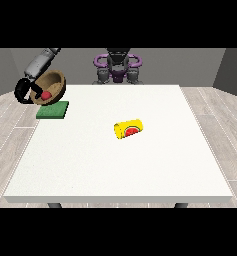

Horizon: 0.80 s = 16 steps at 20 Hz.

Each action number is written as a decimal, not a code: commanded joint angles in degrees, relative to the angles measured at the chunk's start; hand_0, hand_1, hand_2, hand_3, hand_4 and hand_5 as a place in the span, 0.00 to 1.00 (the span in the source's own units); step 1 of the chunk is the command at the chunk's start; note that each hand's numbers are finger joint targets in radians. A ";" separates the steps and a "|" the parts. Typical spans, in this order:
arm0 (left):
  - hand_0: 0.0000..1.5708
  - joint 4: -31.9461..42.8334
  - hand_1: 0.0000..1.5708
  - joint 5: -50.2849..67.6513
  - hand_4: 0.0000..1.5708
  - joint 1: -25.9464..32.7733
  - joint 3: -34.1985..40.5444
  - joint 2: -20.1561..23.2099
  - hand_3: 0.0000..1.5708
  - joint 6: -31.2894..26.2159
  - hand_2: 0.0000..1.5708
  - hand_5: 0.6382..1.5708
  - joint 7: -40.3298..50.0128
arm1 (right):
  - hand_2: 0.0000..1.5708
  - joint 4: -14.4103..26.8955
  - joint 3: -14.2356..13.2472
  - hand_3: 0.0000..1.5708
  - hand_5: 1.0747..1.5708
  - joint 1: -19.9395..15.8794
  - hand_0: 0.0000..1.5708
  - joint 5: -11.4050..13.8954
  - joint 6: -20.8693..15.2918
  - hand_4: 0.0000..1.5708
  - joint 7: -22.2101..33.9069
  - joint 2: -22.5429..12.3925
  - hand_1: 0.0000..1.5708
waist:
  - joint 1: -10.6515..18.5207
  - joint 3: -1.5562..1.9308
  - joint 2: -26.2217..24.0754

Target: Pick the cup and pour the ball into the bowl, then pick the bowl and place it on the pad

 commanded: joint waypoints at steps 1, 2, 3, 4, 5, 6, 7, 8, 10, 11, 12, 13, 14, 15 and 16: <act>0.00 -1.73 0.00 0.60 0.00 1.10 -0.42 -0.95 0.00 0.54 0.00 0.95 0.97 | 1.00 3.32 -2.37 0.83 1.00 -0.49 1.00 -2.33 2.99 0.75 0.63 -1.27 1.00 | 0.49 0.06 -0.01; 0.00 -1.40 0.00 0.51 0.00 0.28 -0.14 0.22 0.00 0.39 0.00 0.95 0.88 | 1.00 2.89 -1.53 0.82 1.00 1.38 1.00 -1.93 -0.03 0.74 -1.32 3.57 1.00 | -0.12 0.05 -0.25; 0.00 -1.51 0.00 1.64 0.00 0.28 1.12 1.00 0.00 -1.06 0.00 0.95 -0.39 | 1.00 3.42 -2.81 0.76 1.00 1.20 1.00 -2.28 0.95 0.72 -3.98 0.60 1.00 | 0.48 0.06 3.30; 0.00 -2.45 0.00 2.03 0.00 -0.50 0.95 1.07 0.00 -0.47 0.00 0.95 0.66 | 1.00 4.07 -2.37 0.72 0.99 1.56 1.00 -1.70 0.59 0.71 -4.75 1.14 1.00 | 0.16 0.08 3.71; 0.00 -1.82 0.00 2.46 0.00 0.51 1.08 1.14 0.00 -0.67 0.00 0.95 1.97 | 1.00 4.94 -3.50 0.71 0.99 1.68 1.00 -3.07 1.53 0.69 -4.09 1.27 1.00 | 0.25 0.07 2.23; 0.00 -0.72 0.00 1.66 0.00 1.54 1.36 1.87 0.00 -0.88 0.00 0.95 0.86 | 1.00 4.86 -2.75 0.80 1.00 2.99 1.00 -2.68 2.56 0.68 -2.50 1.09 1.00 | -0.39 0.03 0.03; 0.00 -2.68 0.00 1.90 0.00 0.73 0.97 0.89 0.00 0.43 0.00 0.95 1.46 | 1.00 7.87 -5.88 0.89 0.99 0.72 1.00 -6.01 4.15 0.65 1.15 0.44 1.00 | -0.11 0.09 2.37; 0.00 -0.98 0.00 2.47 0.00 0.25 1.99 3.19 0.00 -0.30 0.00 0.95 2.65 | 1.00 7.95 -6.09 1.00 0.98 1.58 1.00 -5.47 1.39 0.56 1.42 -0.03 1.00 | -0.20 0.06 1.77; 0.00 -4.54 0.00 3.45 0.00 0.64 2.36 3.11 0.00 -0.45 0.00 0.94 2.62 | 0.97 8.87 -8.17 0.81 0.99 1.57 0.98 -4.81 -3.03 0.00 -1.02 -5.71 0.98 | 1.13 0.12 4.24; 0.00 -6.25 0.00 2.69 0.00 0.90 1.20 1.17 0.00 1.44 0.00 0.94 2.21 | 0.81 8.92 -7.15 0.79 0.98 0.97 0.77 -3.75 -5.85 0.00 -0.69 -3.76 0.77 | 1.37 0.10 3.95; 0.00 -5.99 0.00 3.02 0.00 0.30 1.86 2.19 0.00 1.07 0.00 0.94 1.71 | 0.69 9.09 -8.57 0.65 0.95 -1.13 0.67 -5.59 -2.52 0.00 0.23 -5.83 0.67 | 0.75 0.10 5.61; 0.00 -4.68 0.00 4.62 0.00 2.47 3.03 2.56 0.00 -1.65 0.00 0.94 2.14 | 0.51 9.89 -9.45 0.70 0.94 1.31 0.54 -6.34 -2.21 0.00 -0.99 -5.70 0.54 | 1.74 0.07 4.01; 0.00 -6.76 0.00 3.13 0.00 2.85 1.28 0.69 0.00 1.90 0.00 0.94 3.19 | 0.44 9.97 -7.85 0.67 0.93 1.39 0.47 -5.18 -3.76 0.00 -0.74 -2.72 0.47 | 0.98 0.07 1.83; 0.00 -5.80 0.00 3.54 0.00 2.35 1.48 1.46 0.00 0.53 0.00 0.94 2.72 | 0.41 9.67 -7.66 0.66 0.94 0.06 0.46 -5.12 -3.09 0.00 0.91 -4.09 0.46 | 1.20 0.05 2.60; 0.00 -5.80 0.00 3.68 0.00 1.95 2.93 3.03 0.00 0.61 0.00 0.94 1.58 | 0.38 9.48 -8.61 0.64 0.93 -0.31 0.45 -5.66 -1.80 0.00 -0.77 -6.54 0.45 | 1.01 0.07 5.39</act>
